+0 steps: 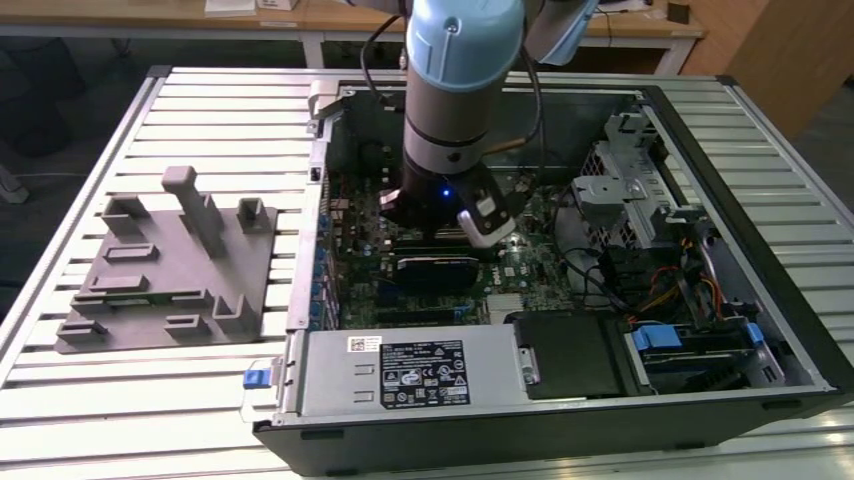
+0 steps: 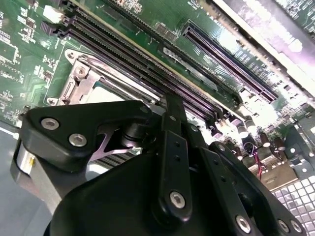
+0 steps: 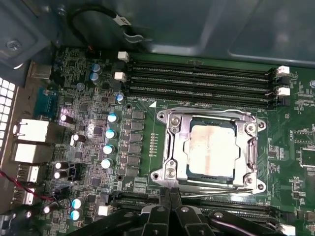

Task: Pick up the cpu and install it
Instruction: 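Install the second cpu locking lever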

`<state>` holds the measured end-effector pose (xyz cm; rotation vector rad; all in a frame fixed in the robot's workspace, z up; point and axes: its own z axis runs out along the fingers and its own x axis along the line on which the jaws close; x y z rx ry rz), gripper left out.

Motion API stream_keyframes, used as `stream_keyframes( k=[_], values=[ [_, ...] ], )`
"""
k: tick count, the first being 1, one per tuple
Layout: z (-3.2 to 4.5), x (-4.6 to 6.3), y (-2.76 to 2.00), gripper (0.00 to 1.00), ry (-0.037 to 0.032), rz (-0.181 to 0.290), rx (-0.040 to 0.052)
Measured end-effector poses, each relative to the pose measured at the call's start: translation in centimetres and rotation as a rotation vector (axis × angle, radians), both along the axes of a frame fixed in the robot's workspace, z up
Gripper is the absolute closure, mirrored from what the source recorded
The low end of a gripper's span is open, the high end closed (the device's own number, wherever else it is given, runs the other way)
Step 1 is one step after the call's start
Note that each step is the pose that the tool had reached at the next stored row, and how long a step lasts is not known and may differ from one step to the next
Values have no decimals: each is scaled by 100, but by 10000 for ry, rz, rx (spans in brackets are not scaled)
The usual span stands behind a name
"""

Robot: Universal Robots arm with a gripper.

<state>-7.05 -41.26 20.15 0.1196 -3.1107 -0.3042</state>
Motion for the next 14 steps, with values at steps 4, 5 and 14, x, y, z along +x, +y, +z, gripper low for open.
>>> stream_keyframes(
  k=[4,5,14],
  values=[
    [-21,-4,-11,89,-1,0,332],
    [-24,-7,-15,89,-1,-1,373],
    [-32,-35,-92,89,0,1,557]
  ],
)
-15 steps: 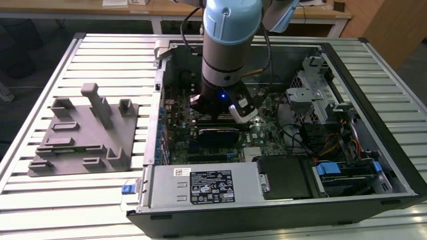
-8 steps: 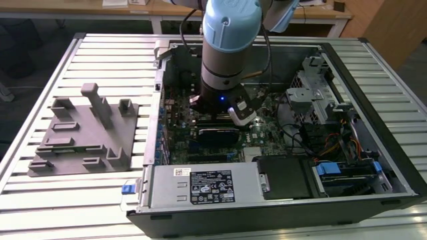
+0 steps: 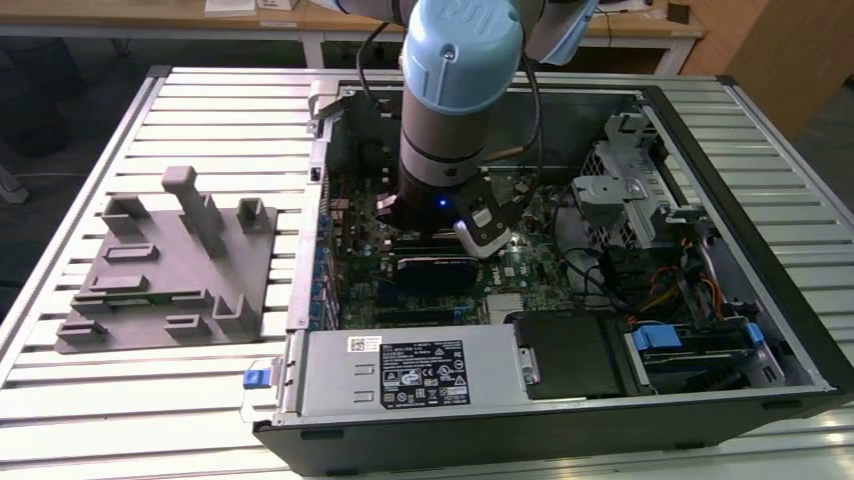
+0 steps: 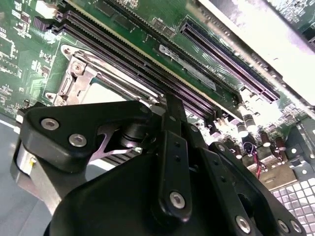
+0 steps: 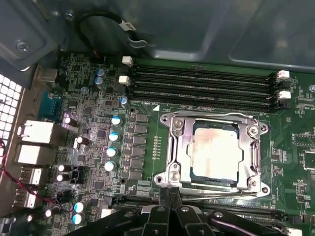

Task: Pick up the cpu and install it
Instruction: 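Install the second cpu locking lever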

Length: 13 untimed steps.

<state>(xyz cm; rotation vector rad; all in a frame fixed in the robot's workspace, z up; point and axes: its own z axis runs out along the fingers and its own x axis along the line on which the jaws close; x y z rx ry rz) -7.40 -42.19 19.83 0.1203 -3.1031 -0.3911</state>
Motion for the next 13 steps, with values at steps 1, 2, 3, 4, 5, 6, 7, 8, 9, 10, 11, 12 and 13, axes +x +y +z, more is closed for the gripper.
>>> stream_keyframes(
  k=[1,2,3,4,5,6,7,8,9,10,11,12,13],
  values=[
    [-1,-3,-6,89,-1,0,44],
    [-2,-6,-12,89,-2,-1,86],
    [-4,-8,-16,89,-2,-1,128],
    [-7,-9,-20,89,-1,-1,161],
    [-12,-10,-22,89,-2,0,188],
    [-17,-12,-23,89,-1,-2,216],
    [-23,-14,-24,89,-2,-2,248],
    [-28,-15,-26,89,-2,-1,284],
    [-35,-16,-26,89,-2,0,323],
    [-42,-16,-26,89,-2,0,357],
    [-51,-17,-25,89,-3,0,388],
    [-59,-18,-25,89,-3,0,411],
    [-66,-20,-26,89,-2,1,431]
  ],
)
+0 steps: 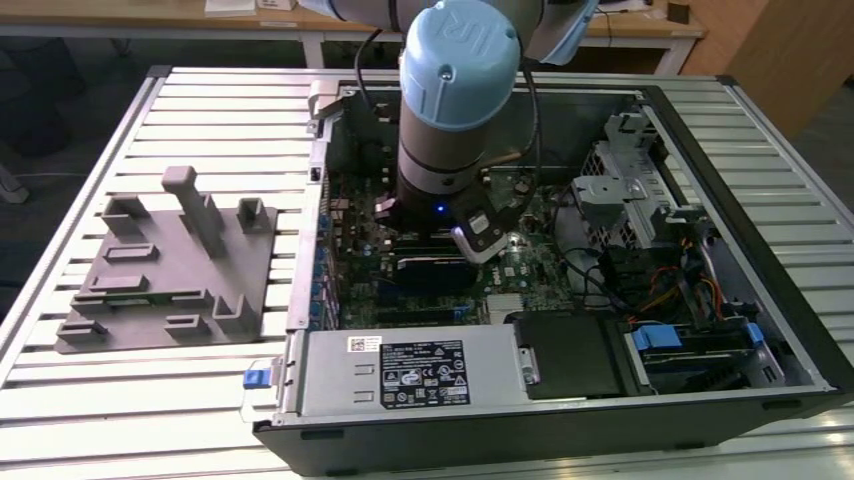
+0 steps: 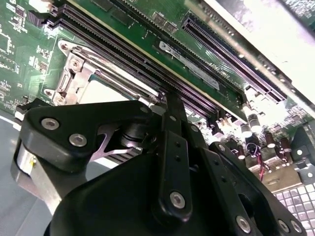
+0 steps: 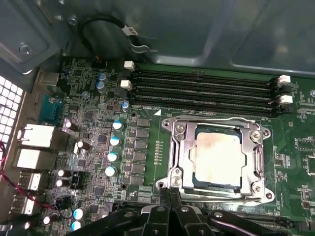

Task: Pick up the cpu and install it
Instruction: 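Install the second cpu locking lever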

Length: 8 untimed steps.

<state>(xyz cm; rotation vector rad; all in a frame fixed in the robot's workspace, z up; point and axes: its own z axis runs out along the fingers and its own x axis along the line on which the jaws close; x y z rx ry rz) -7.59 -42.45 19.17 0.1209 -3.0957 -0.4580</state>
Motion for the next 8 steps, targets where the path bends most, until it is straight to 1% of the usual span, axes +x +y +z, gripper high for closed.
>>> stream_keyframes(
  k=[5,8],
  values=[
    [-21,-19,0,89,-4,1,122],
    [-30,-45,0,89,-4,5,144]
  ],
)
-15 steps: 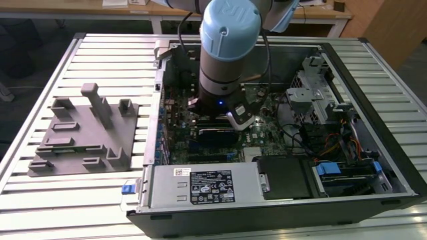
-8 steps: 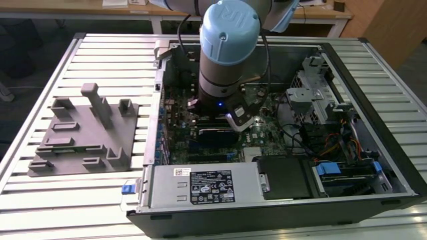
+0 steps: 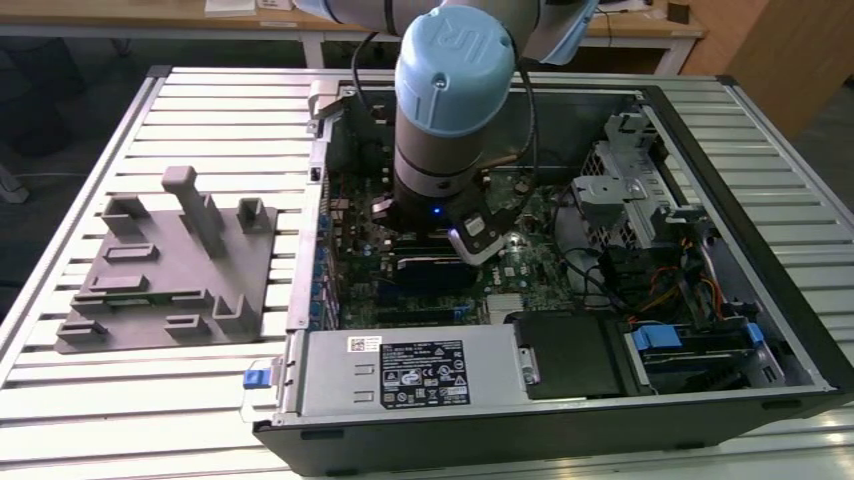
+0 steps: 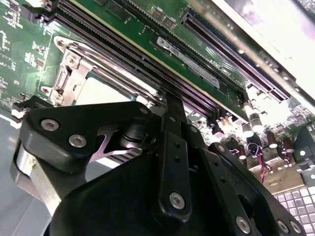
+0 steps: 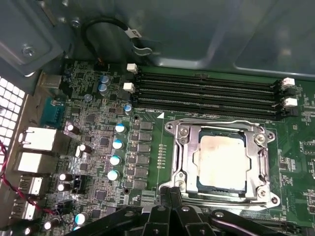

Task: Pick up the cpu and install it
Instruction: 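Install the second cpu locking lever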

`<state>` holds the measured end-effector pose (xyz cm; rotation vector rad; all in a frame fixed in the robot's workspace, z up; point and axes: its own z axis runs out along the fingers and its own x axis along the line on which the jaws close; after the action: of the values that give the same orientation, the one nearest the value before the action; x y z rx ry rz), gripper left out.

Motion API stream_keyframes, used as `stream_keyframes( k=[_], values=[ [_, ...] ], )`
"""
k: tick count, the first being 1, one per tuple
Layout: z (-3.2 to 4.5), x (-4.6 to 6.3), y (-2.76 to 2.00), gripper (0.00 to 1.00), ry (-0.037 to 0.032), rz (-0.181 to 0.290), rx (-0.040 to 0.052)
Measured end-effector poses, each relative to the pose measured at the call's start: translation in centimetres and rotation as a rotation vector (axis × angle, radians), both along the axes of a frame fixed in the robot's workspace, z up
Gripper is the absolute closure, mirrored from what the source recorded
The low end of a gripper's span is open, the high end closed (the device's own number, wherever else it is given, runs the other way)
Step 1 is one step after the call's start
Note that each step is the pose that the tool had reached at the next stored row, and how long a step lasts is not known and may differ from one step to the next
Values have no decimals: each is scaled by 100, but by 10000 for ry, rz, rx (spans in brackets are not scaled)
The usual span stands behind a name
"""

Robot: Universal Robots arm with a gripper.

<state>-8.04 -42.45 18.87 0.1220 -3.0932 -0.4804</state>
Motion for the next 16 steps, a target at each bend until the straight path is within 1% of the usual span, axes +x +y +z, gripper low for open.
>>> stream_keyframes(
  k=[4,7,10,12,13,16],
  values=[
    [-19,-12,-2,89,2,5,43],
    [-41,-11,0,89,-2,5,175],
    [-38,-12,0,89,-2,6,195],
    [-14,-11,2,89,-7,6,204],
    [22,-12,1,89,-3,6,197],
    [63,-13,1,89,-3,6,196]
  ],
)
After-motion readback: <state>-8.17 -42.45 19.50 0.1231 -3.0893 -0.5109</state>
